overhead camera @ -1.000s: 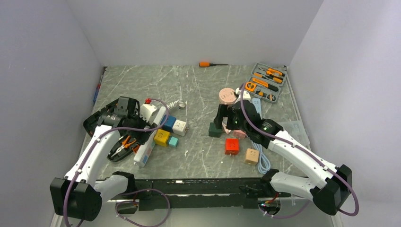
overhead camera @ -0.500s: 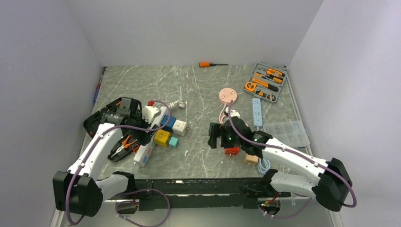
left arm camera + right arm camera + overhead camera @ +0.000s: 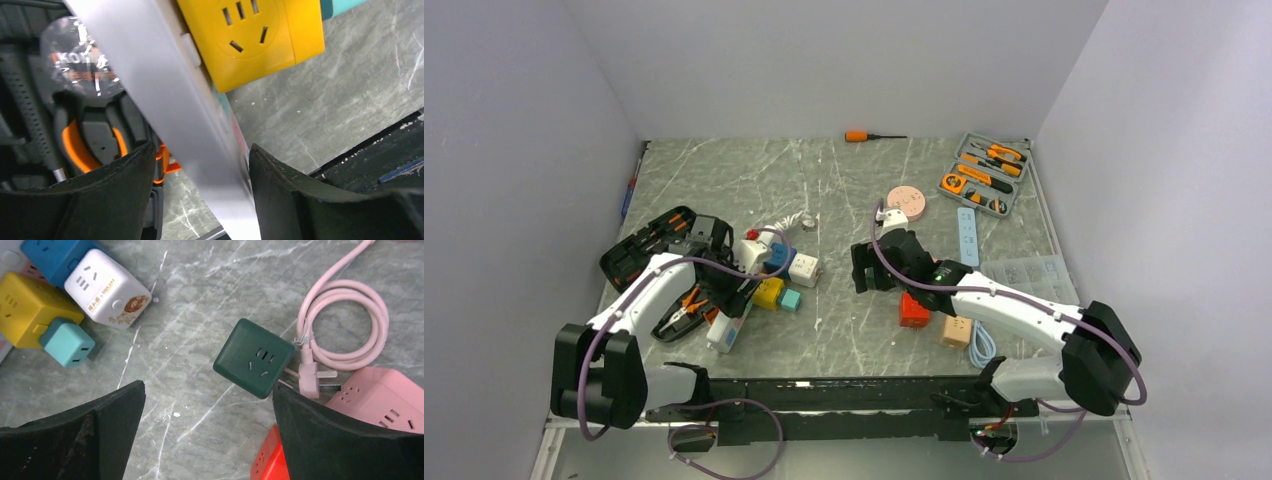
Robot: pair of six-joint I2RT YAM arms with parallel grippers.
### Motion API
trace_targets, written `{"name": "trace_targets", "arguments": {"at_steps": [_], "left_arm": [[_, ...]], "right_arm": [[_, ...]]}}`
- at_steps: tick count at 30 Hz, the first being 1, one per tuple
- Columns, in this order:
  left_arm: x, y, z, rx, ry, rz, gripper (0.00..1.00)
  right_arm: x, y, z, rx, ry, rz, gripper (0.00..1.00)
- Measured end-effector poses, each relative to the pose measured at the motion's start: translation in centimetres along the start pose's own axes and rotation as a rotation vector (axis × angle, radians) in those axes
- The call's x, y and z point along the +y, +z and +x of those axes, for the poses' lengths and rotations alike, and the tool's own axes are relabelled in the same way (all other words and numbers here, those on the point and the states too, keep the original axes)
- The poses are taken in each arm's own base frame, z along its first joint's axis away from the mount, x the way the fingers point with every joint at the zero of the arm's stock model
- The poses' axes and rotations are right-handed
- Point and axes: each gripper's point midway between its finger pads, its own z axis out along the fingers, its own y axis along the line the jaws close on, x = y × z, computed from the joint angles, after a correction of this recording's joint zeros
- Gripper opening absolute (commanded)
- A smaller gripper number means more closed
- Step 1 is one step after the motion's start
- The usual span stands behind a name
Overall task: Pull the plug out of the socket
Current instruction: Remove the plug from the socket.
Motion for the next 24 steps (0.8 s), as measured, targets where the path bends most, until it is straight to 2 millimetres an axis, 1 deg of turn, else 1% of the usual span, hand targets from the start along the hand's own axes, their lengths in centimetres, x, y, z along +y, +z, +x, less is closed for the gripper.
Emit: {"name": "trace_targets", "arguments": {"at_steps": [1,2,6,7,8,10,12,15,17,20,22,24], "left_arm": [[-0.2,0.3,0.2,0.009,0.0,0.016,0.63],[-0.4,0.6,0.4,0.019,0.0,0.031,0.56],[-1.1,1.3,1.0,0.043,-0.016,0.07,0.27],[-1.0,1.3,1.1,0.043,-0.032,0.067,0.25],[-0.9,1.2,1.1,0.04,-0.039,0.064,0.25],[-1.0,1.2,0.9,0.028,0.022,0.074,0.25],[-1.1,1.3,0.8,0.015,0.047,0.077,0.27],[-1.2,1.3,0.8,0.007,0.053,0.077,0.31],[-1.2,1.3,0.8,0.007,0.054,0.078,0.33],[-1.2,1.4,0.8,0.006,0.056,0.079,0.34],[-1.2,1.3,0.8,0.004,0.057,0.078,0.32],[-1.2,1.3,0.8,-0.001,0.061,0.075,0.28]], "right_arm": [[0.0,-0.1,-0.3,-0.012,-0.006,-0.002,0.97],[0.0,-0.3,-0.7,-0.025,-0.009,-0.004,0.96],[0.3,-1.1,-2.1,-0.082,-0.014,-0.019,0.91],[0.4,-1.3,-2.5,-0.096,-0.013,-0.024,0.9],[0.5,-1.5,-2.8,-0.109,-0.012,-0.03,0.89],[0.7,-2.0,-3.5,-0.137,-0.007,-0.041,0.89],[0.9,-2.5,-3.8,-0.157,-0.005,-0.054,0.89],[1.6,-2.8,-3.6,-0.16,-0.017,-0.07,0.9],[2.3,-2.7,-3.0,-0.148,-0.035,-0.081,0.9],[3.5,-2.3,-1.7,-0.118,-0.071,-0.092,0.9],[4.5,-1.9,-0.3,-0.091,-0.104,-0.093,0.9],[5.2,-1.3,1.1,-0.058,-0.139,-0.085,0.91]]}}
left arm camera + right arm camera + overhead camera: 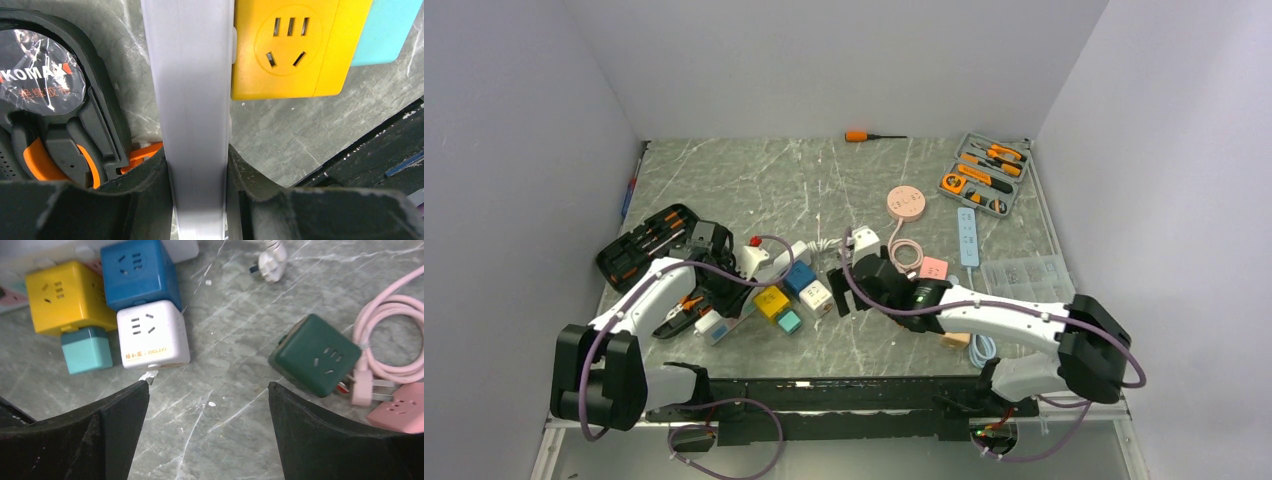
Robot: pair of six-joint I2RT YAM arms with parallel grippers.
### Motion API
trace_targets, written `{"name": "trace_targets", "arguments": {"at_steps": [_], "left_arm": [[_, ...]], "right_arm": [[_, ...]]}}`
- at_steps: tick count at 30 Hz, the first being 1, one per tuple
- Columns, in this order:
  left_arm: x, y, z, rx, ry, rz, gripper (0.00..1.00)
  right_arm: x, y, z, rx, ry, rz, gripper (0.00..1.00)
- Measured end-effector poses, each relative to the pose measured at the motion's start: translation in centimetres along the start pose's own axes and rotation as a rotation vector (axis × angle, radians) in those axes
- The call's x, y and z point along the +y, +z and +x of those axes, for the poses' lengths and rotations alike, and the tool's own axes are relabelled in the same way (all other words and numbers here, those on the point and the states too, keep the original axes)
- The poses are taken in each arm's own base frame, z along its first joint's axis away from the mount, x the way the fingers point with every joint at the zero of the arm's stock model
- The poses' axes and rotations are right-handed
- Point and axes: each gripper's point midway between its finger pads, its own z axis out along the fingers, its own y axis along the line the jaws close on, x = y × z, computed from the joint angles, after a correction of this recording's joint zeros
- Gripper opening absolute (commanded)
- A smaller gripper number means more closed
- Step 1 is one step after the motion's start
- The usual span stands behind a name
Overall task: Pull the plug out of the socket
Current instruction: Remove the plug from the socket.
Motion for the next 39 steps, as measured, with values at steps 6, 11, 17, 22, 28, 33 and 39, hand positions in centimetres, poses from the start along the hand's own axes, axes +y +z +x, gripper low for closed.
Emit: {"name": "trace_targets", "arguments": {"at_steps": [6,11,17,22,28,33,39], "left_arm": [[-0.2,-0.6,0.0,-0.02,0.017,-0.013,0.06],[-0.5,-1.7,0.0,-0.047,0.028,-0.03,0.08],[-1.2,-2.5,0.3,-0.056,0.035,-0.029,0.09],[-1.5,-2.3,0.2,-0.048,0.053,-0.021,0.07],[-1.6,-2.1,-0.2,-0.048,0.075,-0.026,0.04],[-1.3,-2.3,-0.4,-0.061,0.086,-0.049,0.02],[-1.3,-2.5,-0.7,-0.074,0.094,-0.059,0.01]], "right_arm": [[1.6,1.9,1.8,0.06,-0.067,0.008,0.96],[2.7,2.8,0.3,0.029,-0.085,-0.013,1.0],[4.6,3.2,-1.6,-0.015,-0.082,-0.076,1.0],[5.6,4.5,-1.4,0.006,-0.09,-0.099,1.0],[6.3,6.8,0.4,0.052,-0.104,-0.102,1.0],[7.0,8.3,0.7,0.058,-0.1,-0.113,0.99],[7.3,10.0,1.4,0.077,-0.088,-0.128,0.97]]}}
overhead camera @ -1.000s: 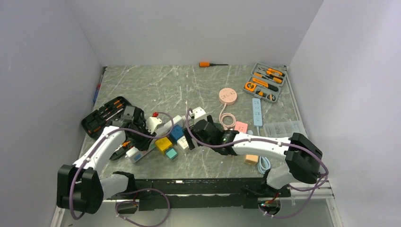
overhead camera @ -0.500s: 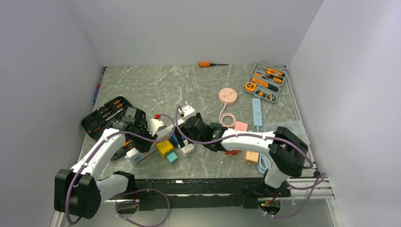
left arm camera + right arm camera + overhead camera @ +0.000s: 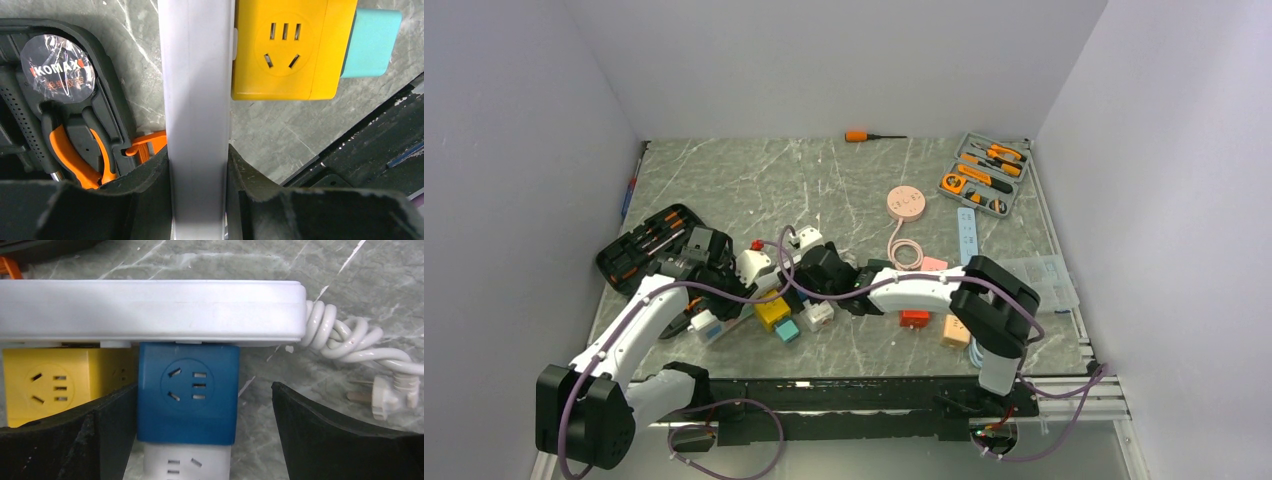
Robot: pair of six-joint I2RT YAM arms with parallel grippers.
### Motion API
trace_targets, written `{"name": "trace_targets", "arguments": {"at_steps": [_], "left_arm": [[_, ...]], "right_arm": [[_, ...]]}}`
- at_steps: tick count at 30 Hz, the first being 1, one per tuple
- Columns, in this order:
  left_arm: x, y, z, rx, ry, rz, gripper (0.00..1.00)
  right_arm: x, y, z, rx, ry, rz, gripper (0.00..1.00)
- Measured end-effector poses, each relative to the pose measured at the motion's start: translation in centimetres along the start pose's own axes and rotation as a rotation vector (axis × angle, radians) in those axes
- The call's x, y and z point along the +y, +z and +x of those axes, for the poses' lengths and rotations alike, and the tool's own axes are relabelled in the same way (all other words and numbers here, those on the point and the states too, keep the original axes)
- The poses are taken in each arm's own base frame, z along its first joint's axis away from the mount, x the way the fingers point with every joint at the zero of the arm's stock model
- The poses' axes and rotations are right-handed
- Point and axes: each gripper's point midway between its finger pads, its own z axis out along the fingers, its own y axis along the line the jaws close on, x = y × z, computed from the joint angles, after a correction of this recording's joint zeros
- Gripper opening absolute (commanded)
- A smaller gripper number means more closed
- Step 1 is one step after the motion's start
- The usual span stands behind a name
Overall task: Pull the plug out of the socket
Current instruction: Remove the plug from the socket.
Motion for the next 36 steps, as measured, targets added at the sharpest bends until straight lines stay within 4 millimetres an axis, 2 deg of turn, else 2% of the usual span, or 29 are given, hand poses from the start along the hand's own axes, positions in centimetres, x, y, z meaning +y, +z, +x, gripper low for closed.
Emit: {"name": "trace_targets", "arguments": {"at_steps": [3,6,10,13,15,21,28,36], "left_arm": [[-0.1,0.0,-0.1,-0.001,0.003,0.001,0.0],[-0.1,0.0,-0.2,-0.006,0.007,0.0,0.0],[-0.2,-0.3,-0.6,-0.028,0.012,-0.009,0.0],[0.0,-0.6,-0.9,-0.036,0.005,-0.017,0.0],[0.3,-0.9,-1.4,-0.046,0.009,-0.032,0.0],[1.1,-2.1,-2.7,-0.105,0.027,-0.088,0.0],[2.2,-2.3,-3.6,-0.125,0.056,-0.153,0.0],[2.7,-1.5,-3.9,-0.103,0.073,-0.168,0.0]], "right_arm": [[0.0,1.0,0.5,0.015,0.003,0.002,0.93],[-0.1,2.0,1.5,0.041,0.003,0.002,0.82],[0.5,3.2,2.4,0.066,0.008,-0.019,0.54],[0.8,3.6,2.1,0.061,0.016,-0.032,0.28],[0.7,3.7,1.7,0.057,0.021,-0.034,0.18],[0.3,3.8,0.2,0.034,0.042,-0.055,0.15],[-0.5,3.4,-1.1,0.01,0.043,-0.053,0.13],[-1.0,3.5,-0.4,0.005,0.054,-0.053,0.12]]}}
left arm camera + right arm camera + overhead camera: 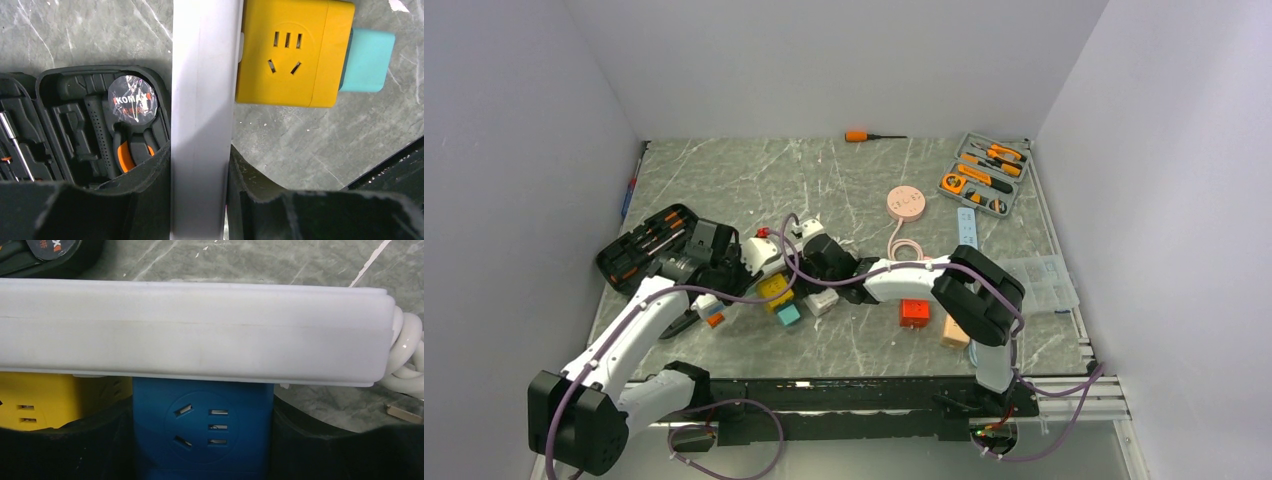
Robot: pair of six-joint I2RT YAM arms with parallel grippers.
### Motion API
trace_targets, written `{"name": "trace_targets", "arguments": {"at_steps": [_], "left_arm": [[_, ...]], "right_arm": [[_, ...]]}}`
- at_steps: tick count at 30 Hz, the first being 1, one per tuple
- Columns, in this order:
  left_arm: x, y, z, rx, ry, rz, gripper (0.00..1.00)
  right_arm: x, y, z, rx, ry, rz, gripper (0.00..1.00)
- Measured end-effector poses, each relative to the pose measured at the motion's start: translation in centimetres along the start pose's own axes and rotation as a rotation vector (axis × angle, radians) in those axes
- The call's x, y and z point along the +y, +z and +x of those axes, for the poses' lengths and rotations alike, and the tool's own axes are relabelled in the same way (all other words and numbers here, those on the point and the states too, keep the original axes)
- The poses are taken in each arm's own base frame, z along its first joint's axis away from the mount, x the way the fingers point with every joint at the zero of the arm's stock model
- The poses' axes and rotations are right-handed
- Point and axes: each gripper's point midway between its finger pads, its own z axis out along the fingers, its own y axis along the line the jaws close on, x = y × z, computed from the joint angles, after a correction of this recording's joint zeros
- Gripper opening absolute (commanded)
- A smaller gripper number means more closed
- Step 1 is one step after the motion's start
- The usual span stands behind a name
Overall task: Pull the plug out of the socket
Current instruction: Remove the plug from the socket.
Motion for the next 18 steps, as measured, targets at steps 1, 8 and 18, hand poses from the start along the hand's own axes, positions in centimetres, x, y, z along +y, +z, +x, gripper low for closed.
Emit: {"name": "trace_targets", "arguments": {"at_steps": [1,8,18], "left_arm": [[0.0,0.0,0.0,0.002,0.001,0.001,0.0],[0.1,0.3,0.2,0.02,-0.004,-0.003,0.0],[-0.1,0.5,-0.3,0.034,-0.022,0.008,0.0]], "right_arm": [[0.0,0.0,0.2,0.0,0.003,-0.001,0.12],[-0.1,0.0,0.5,-0.005,0.017,-0.004,0.12],[-0.6,-1.7,1.5,-0.009,0.046,0.002,0.12]]}}
